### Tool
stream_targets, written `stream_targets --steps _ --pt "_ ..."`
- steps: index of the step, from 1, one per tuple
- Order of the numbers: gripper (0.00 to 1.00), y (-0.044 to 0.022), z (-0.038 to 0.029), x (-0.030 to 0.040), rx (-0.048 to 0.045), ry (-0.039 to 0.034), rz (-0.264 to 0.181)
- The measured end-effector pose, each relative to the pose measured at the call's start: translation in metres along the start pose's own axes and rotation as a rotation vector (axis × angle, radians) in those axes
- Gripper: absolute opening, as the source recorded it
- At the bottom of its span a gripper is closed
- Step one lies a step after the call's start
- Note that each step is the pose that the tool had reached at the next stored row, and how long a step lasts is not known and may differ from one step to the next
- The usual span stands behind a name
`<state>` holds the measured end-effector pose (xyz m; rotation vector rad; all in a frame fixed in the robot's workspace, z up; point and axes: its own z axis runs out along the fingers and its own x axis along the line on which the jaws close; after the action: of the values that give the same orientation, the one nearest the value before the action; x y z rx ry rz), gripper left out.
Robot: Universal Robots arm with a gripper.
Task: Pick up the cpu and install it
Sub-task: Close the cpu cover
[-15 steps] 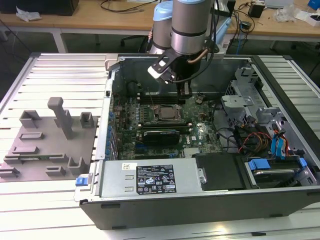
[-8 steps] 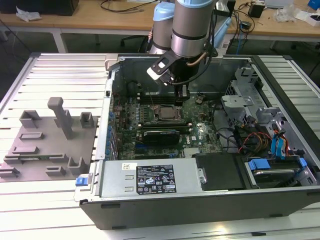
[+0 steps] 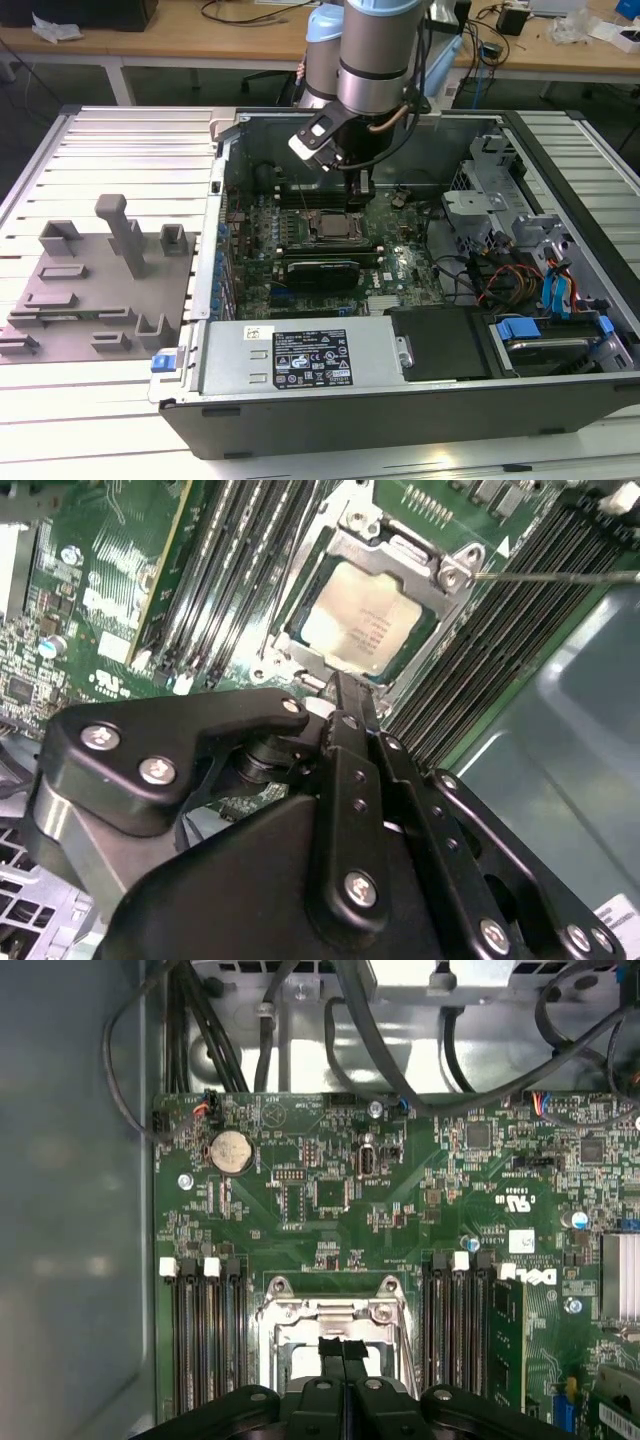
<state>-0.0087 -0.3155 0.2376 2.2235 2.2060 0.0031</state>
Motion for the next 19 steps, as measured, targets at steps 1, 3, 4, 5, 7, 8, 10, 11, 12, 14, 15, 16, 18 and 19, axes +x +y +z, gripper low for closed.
stream_targets --steps 1,3,4,5,7,8,10,11,12,14,15,16,18,19 --pt "0.11 -0.0016 0.0 0.0 0.0 0.0 0.0" --pt "0.11 -0.005 0.0001 0.0 -0.0001 0.0001 0.0" --pt "0.11 -0.0068 0.0001 0.0 -0.0001 0.0 0.0" --pt "0.11 -0.0087 0.0001 -0.0001 -0.0001 0.0 0.0" --pt "0.11 -0.0106 0.0001 -0.0001 0.0 0.0 0.0" --pt "0.11 -0.0107 0.0001 -0.0001 0.0 -0.0001 0.0" --pt "0.11 -0.0108 0.0001 -0.0011 0.0 -0.0002 0.0" --pt "0.11 -0.0108 0.0001 -0.0018 -0.0001 -0.0001 0.0" --pt "0.11 -0.0108 0.0001 -0.0026 0.0 -0.0001 0.0" --pt "0.11 -0.0109 0.0002 -0.0035 -0.0001 -0.0001 0.0" --pt "0.11 -0.0109 0.0002 -0.0036 0.0 0.0 0.0" --pt "0.11 -0.0109 0.0001 -0.0037 0.0 -0.0001 0.0" --pt "0.11 -0.0109 0.0002 -0.0037 0.0 0.0 0.0" --pt "0.11 -0.0109 0.0002 -0.0038 0.0 -0.0001 -0.002"
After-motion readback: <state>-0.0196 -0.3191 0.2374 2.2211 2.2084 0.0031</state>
